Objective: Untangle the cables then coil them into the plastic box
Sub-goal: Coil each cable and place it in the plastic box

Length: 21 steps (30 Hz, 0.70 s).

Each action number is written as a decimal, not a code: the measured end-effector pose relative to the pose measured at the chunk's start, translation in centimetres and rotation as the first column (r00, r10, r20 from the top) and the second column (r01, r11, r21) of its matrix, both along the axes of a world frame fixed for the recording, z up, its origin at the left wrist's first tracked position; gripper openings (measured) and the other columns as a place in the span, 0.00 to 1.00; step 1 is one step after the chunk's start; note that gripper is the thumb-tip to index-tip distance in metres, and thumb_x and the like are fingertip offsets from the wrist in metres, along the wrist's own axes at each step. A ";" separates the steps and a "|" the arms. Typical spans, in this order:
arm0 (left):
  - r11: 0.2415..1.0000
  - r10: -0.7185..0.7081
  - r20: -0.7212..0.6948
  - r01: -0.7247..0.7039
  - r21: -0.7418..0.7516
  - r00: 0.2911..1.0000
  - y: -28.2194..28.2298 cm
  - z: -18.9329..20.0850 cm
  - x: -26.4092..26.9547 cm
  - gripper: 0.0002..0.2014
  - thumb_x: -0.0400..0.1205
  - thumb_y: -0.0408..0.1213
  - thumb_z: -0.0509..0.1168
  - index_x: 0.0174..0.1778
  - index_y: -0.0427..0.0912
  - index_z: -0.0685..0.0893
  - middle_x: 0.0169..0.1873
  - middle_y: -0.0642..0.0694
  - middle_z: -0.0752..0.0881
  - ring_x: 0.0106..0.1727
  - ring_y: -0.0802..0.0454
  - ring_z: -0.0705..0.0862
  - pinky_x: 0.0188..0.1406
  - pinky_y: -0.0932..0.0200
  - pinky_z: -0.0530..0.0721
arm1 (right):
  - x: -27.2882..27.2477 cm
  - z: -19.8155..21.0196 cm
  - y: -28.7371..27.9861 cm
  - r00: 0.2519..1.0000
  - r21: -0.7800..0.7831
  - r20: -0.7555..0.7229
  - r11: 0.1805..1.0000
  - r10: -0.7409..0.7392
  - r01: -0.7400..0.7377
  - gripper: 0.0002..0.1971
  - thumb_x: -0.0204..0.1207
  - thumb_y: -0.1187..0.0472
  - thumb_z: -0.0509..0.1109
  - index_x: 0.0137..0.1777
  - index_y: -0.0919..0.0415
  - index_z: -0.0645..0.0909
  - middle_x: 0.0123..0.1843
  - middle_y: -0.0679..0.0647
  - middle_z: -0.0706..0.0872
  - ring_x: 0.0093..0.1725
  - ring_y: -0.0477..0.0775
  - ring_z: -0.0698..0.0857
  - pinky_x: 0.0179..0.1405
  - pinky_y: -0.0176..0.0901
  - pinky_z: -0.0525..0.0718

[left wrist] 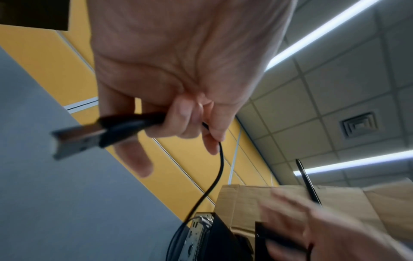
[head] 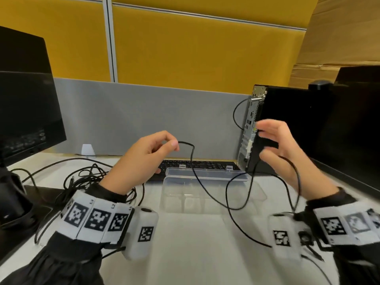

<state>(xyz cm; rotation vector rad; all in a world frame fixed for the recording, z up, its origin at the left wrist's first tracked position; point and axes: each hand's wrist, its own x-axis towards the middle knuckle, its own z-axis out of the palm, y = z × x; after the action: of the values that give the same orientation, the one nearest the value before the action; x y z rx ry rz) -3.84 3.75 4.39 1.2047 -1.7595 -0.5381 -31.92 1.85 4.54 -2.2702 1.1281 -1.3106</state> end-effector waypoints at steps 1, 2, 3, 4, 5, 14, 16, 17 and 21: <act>1.000 0.004 0.017 -0.004 -0.025 1.000 0.1 -0.1 -0.3 0.10 0.84 0.46 0.58 0.42 0.49 0.82 0.25 0.48 0.68 0.29 0.57 0.67 0.36 0.50 0.87 | 1.3 0.3 0.5 0.996 -0.021 0.037 0.996 0.086 -0.085 0.25 0.72 0.62 0.61 0.69 0.44 0.66 0.71 0.43 0.72 0.72 0.37 0.69 0.71 0.42 0.69; 0.998 0.013 0.035 -0.011 -0.065 0.999 0.2 -0.2 -0.7 0.10 0.83 0.46 0.58 0.42 0.50 0.82 0.26 0.44 0.70 0.27 0.57 0.66 0.33 0.49 0.85 | 2.5 0.6 1.0 0.984 -0.024 0.007 0.984 0.180 -0.179 0.28 0.70 0.66 0.58 0.70 0.45 0.67 0.71 0.40 0.72 0.74 0.36 0.68 0.73 0.40 0.67; 0.993 0.031 0.049 -0.025 -0.113 0.998 0.3 -0.3 -0.8 0.10 0.83 0.46 0.58 0.41 0.50 0.82 0.27 0.40 0.72 0.26 0.57 0.66 0.30 0.49 0.80 | 3.5 0.7 1.3 0.961 0.001 -0.083 0.965 0.263 -0.263 0.28 0.71 0.68 0.58 0.70 0.44 0.68 0.71 0.36 0.73 0.74 0.35 0.67 0.74 0.34 0.65; 0.986 0.053 0.049 -0.045 -0.163 0.997 0.3 -0.3 -0.8 0.10 0.83 0.46 0.59 0.41 0.50 0.83 0.28 0.39 0.73 0.25 0.58 0.65 0.29 0.53 0.73 | 4.2 0.8 1.5 0.920 0.040 -0.218 0.945 0.324 -0.323 0.26 0.75 0.67 0.60 0.70 0.42 0.69 0.70 0.32 0.73 0.74 0.34 0.66 0.73 0.29 0.63; 0.977 0.077 0.036 -0.068 -0.204 0.996 0.3 -0.3 -0.6 0.10 0.83 0.45 0.59 0.41 0.50 0.83 0.28 0.38 0.73 0.25 0.57 0.65 0.29 0.55 0.68 | 4.6 0.7 1.5 0.863 0.081 -0.354 0.931 0.360 -0.355 0.23 0.79 0.62 0.64 0.70 0.39 0.69 0.70 0.31 0.72 0.74 0.34 0.65 0.72 0.26 0.62; 0.909 0.260 -0.054 -0.263 -0.324 0.964 -0.8 -0.1 1.4 0.09 0.83 0.42 0.62 0.40 0.44 0.84 0.22 0.49 0.70 0.24 0.59 0.68 0.24 0.69 0.64 | 3.5 -0.4 -1.0 0.826 0.304 -0.504 0.947 0.251 -0.101 0.35 0.72 0.50 0.74 0.75 0.36 0.59 0.74 0.38 0.70 0.70 0.30 0.69 0.72 0.30 0.69; 0.923 0.225 -0.042 -0.227 -0.311 0.973 -0.7 -0.2 0.8 0.09 0.83 0.43 0.61 0.41 0.45 0.84 0.23 0.51 0.71 0.25 0.59 0.68 0.25 0.68 0.65 | 5.9 -0.8 -1.6 0.941 0.343 -0.284 0.936 0.186 -0.081 0.36 0.72 0.42 0.67 0.78 0.41 0.56 0.73 0.44 0.72 0.72 0.40 0.72 0.72 0.43 0.73; 0.935 0.194 -0.030 -0.194 -0.297 0.981 -0.6 -0.3 0.4 0.09 0.83 0.43 0.61 0.41 0.46 0.84 0.23 0.53 0.73 0.26 0.59 0.69 0.26 0.69 0.65 | 7.2 -1.2 -1.8 0.954 0.376 -0.226 0.921 0.198 -0.102 0.35 0.74 0.42 0.65 0.79 0.43 0.56 0.72 0.46 0.73 0.72 0.41 0.72 0.72 0.43 0.72; 0.994 -0.031 -0.174 0.013 -0.104 0.984 0.1 0.3 -0.6 0.11 0.84 0.40 0.58 0.39 0.42 0.80 0.19 0.57 0.72 0.22 0.62 0.66 0.24 0.70 0.65 | 10.8 -3.0 -1.8 0.933 0.417 0.097 0.837 0.347 -0.354 0.10 0.86 0.56 0.54 0.52 0.59 0.75 0.50 0.49 0.86 0.52 0.39 0.84 0.57 0.36 0.78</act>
<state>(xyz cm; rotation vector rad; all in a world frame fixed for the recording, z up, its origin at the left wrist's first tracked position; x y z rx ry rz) -4.40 3.87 4.65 1.0360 -1.6326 -0.5432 -21.16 0.09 1.59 -2.0029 0.8344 -0.8370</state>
